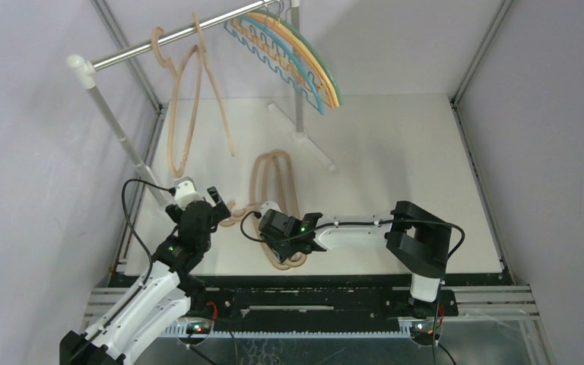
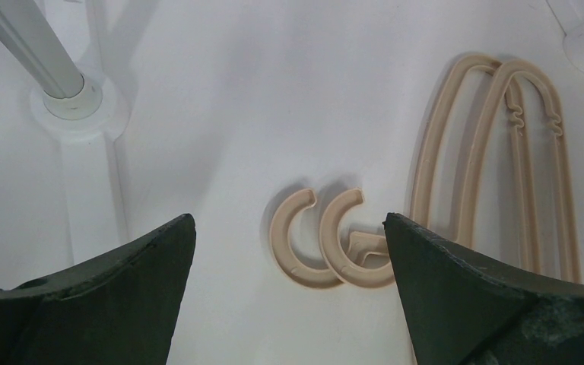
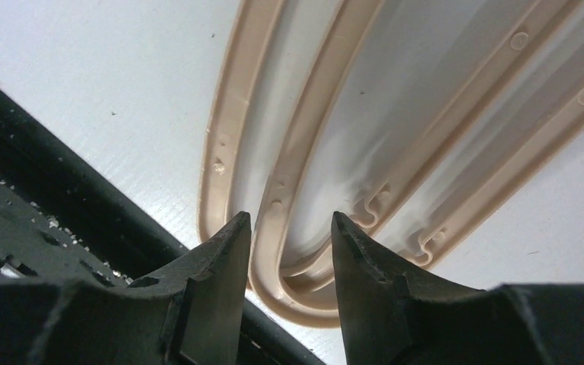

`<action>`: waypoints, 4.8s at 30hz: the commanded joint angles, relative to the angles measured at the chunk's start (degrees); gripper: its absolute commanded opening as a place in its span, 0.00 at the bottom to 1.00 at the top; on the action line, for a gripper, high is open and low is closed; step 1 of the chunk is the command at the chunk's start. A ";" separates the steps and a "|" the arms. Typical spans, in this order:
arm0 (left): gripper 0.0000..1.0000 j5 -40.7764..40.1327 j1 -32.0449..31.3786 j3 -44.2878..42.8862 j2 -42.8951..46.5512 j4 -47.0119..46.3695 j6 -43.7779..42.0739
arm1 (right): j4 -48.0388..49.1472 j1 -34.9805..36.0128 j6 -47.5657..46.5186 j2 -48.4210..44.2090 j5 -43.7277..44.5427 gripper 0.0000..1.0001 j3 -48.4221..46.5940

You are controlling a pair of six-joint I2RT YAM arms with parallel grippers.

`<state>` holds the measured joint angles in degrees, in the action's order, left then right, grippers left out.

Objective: Organize the hangers

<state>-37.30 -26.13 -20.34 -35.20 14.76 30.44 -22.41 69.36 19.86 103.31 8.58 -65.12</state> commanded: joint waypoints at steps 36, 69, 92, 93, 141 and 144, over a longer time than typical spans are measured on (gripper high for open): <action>0.99 -0.65 -0.24 -1.77 1.05 -0.69 0.06 | -11.39 -23.24 0.86 -38.39 -34.71 0.00 3.25; 0.99 -0.12 -0.24 -1.93 5.09 -0.18 -0.60 | 44.63 -31.71 40.33 -32.48 -49.53 0.03 -2.10; 0.99 0.30 -0.19 -3.06 4.32 -1.63 -0.90 | 47.45 -32.86 46.69 -3.97 -49.37 0.02 -30.29; 1.00 0.34 -0.23 -3.12 4.25 -1.66 -0.90 | 47.42 -32.78 46.90 -2.82 -49.41 0.02 -31.16; 0.99 -0.90 -0.23 -3.48 1.28 -1.14 0.79 | -4.19 -4.15 -2.76 -31.56 18.59 0.55 -3.52; 0.99 -1.60 -0.24 -3.61 1.25 -0.70 1.41 | -3.73 1.46 -1.11 -30.38 20.39 0.54 1.41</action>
<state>-37.36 -26.13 -20.47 -33.76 14.74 30.50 -23.66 65.76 19.09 72.73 20.78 -67.88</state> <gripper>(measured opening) 0.994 0.547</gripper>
